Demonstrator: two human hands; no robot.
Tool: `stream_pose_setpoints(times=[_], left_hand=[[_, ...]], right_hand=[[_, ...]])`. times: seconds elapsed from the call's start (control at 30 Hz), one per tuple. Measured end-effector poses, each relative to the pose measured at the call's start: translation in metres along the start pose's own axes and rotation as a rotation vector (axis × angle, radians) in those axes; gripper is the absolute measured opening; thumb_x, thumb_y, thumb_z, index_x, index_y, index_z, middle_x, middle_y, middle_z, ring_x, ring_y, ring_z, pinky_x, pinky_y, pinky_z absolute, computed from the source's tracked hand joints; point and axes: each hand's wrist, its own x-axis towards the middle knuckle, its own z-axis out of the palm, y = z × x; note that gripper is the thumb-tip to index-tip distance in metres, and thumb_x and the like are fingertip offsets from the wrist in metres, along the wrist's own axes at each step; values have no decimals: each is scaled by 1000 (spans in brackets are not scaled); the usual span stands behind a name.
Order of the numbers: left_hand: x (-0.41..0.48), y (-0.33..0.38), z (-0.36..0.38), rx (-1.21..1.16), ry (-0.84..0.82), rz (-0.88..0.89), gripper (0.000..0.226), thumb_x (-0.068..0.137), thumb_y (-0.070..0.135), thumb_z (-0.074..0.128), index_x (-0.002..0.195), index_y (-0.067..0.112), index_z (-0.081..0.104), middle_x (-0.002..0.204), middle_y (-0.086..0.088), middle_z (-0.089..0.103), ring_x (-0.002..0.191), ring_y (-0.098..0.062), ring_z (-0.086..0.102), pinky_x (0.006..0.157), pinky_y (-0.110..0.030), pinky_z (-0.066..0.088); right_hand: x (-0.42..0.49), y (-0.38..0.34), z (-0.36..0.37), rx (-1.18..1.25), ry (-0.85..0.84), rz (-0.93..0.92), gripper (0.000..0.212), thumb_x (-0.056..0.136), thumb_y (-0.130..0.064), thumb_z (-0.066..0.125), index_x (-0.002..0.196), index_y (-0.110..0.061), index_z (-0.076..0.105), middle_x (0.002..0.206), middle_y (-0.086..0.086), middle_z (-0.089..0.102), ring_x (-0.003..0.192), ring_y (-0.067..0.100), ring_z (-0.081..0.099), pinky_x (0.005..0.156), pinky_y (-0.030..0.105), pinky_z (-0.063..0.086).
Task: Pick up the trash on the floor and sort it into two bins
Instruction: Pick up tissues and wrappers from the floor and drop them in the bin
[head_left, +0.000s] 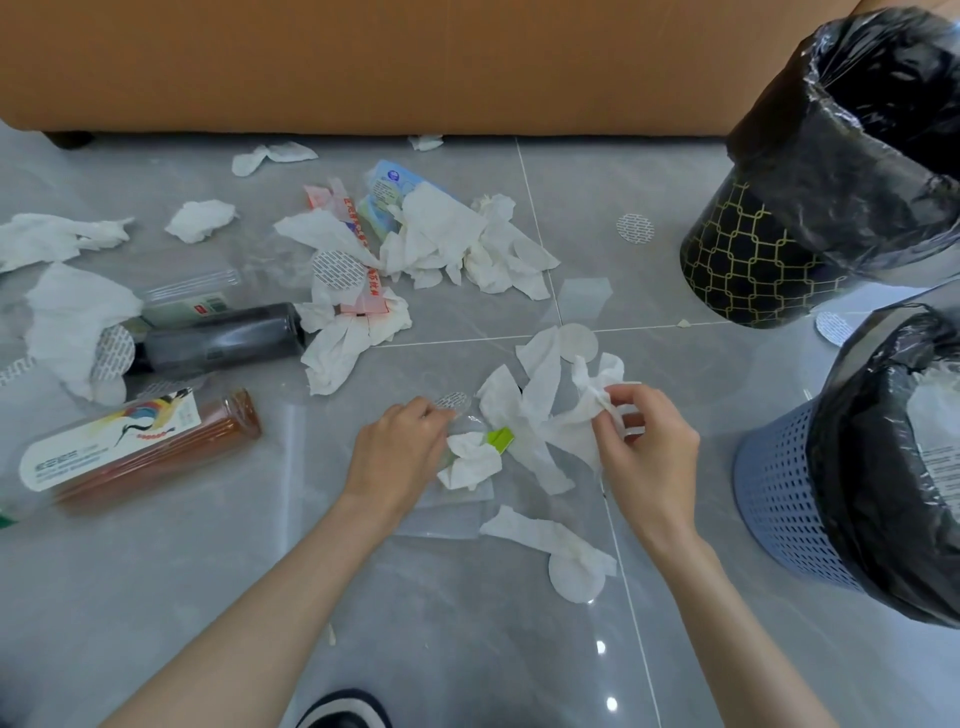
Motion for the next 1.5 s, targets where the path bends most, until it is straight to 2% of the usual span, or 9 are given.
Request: stream_pose_setpoints(times=[0.13,0.23,0.4,0.6,0.73,0.9,1.17,1.37,1.5], left_hand=[[10,1,-30,-117,136,-99,20,89,14,60,105,19,71,95,0,71,80,-26,67,58,-34,52],[24,9,-58,-264,194,-176,22,93,17,55,109,20,70,104,1,70,91,-21,64,72,-28,46],[57,51,-117,-481,215,-138,23,91,22,57,110,20,71,106,3,72,87,-13,66,78,-25,52],[85,127,-194,-605,214,-12,20,89,21,59,103,22,74,98,7,73,75,-7,65,73,-21,50],[93,189,-221,-621,121,97,20,88,21,59,101,22,74,96,9,73,72,-1,58,70,-17,46],[95,271,-216,-590,-71,240,22,87,18,57,99,22,75,97,6,73,84,-6,64,79,-26,53],[92,351,-189,-808,-210,80,21,87,21,59,102,21,73,103,3,71,93,-15,66,84,-36,56],[81,348,-148,-925,-437,-49,30,91,18,59,121,15,64,121,-4,64,108,-18,61,95,-36,51],[78,328,-137,-796,-545,106,46,99,10,41,144,7,34,149,-6,37,136,-18,36,111,-27,28]], right_hand=[[2,-11,-13,4,-32,-47,13,84,-7,63,90,-19,65,90,-10,63,75,5,58,63,20,46],[8,-24,-28,16,-63,-73,16,85,-9,64,89,-24,62,89,-15,61,77,4,59,63,13,45],[21,-58,-68,84,-32,-127,17,87,-17,66,88,-32,60,87,-24,59,81,-1,57,63,12,47],[36,-84,-143,207,140,-115,4,88,-26,67,92,-24,67,89,-13,68,72,6,62,55,13,47],[35,-87,-207,225,275,-59,5,88,-28,66,91,-24,67,84,-16,67,68,3,61,54,12,47],[29,-79,-270,203,424,20,8,89,-28,64,93,-22,65,84,-19,64,72,4,61,54,7,42],[30,-68,-336,176,611,18,5,90,-22,64,94,-20,63,93,-1,66,84,12,63,58,1,40],[30,-51,-328,220,529,106,8,88,-32,65,91,-24,64,87,-15,66,81,6,64,66,25,51],[25,-32,-303,146,407,138,9,89,-25,64,96,-21,64,91,-12,65,81,-1,60,63,13,43]])
